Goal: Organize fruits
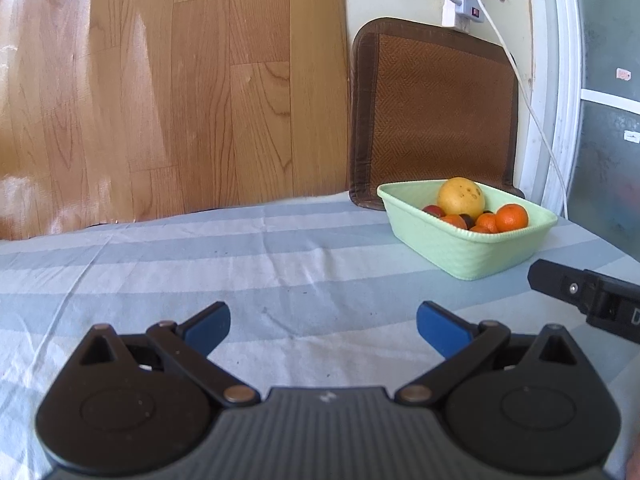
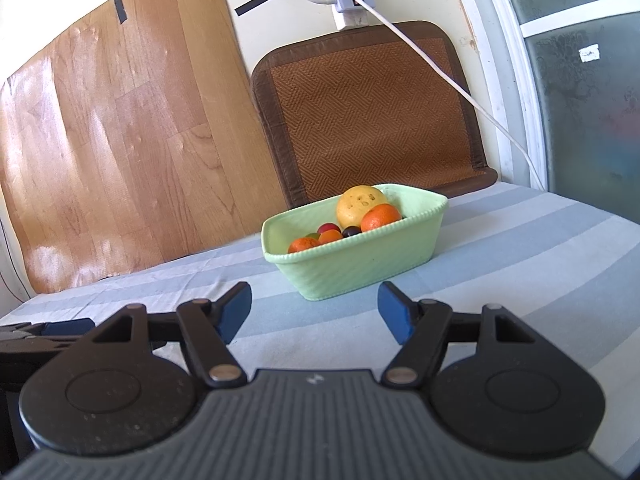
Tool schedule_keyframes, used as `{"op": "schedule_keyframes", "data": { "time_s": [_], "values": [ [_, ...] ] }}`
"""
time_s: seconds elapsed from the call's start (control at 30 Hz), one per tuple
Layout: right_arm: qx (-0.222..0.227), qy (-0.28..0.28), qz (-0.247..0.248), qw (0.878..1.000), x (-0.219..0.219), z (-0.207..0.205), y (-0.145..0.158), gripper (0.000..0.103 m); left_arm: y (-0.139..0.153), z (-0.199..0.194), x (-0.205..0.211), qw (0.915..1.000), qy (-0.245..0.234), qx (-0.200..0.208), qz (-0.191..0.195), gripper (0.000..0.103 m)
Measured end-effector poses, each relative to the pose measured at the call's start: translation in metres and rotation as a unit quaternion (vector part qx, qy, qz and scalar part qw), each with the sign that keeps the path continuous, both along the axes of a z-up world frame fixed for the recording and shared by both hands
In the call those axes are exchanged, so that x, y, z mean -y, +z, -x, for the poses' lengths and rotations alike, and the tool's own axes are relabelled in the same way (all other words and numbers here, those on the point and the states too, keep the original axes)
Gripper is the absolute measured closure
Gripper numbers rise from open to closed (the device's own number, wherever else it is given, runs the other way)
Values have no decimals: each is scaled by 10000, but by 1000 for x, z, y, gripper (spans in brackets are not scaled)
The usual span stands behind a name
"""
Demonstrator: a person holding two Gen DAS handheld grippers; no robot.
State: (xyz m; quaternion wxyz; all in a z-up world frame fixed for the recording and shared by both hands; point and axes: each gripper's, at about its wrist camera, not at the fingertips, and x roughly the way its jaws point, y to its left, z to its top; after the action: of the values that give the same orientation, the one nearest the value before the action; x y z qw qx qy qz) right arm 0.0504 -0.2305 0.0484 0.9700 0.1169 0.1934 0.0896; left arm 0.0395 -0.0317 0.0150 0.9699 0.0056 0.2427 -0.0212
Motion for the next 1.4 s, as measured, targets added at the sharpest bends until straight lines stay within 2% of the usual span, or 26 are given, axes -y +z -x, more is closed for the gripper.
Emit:
{"op": "schedule_keyframes", "data": {
  "time_s": [0.1, 0.5, 0.87, 1.17, 1.4],
  "values": [
    [52, 89, 89, 9999, -3, 2, 1, 31, 0, -2, -2, 9999, 95, -57, 26, 0],
    [118, 173, -21, 9998, 1, 3, 0, 31, 23, 5, 4, 9984, 489, -79, -264, 0],
    [126, 198, -65, 9997, 2, 4, 0, 31, 29, 12, 12, 9977, 508, -98, -434, 0],
    [155, 223, -88, 9996, 2, 5, 0, 29, 30, 8, 10, 9986, 344, -386, -138, 0],
    [160, 201, -109, 9996, 3, 5, 0, 28, 29, 12, 13, 9992, 265, -246, -148, 0]
  ]
}}
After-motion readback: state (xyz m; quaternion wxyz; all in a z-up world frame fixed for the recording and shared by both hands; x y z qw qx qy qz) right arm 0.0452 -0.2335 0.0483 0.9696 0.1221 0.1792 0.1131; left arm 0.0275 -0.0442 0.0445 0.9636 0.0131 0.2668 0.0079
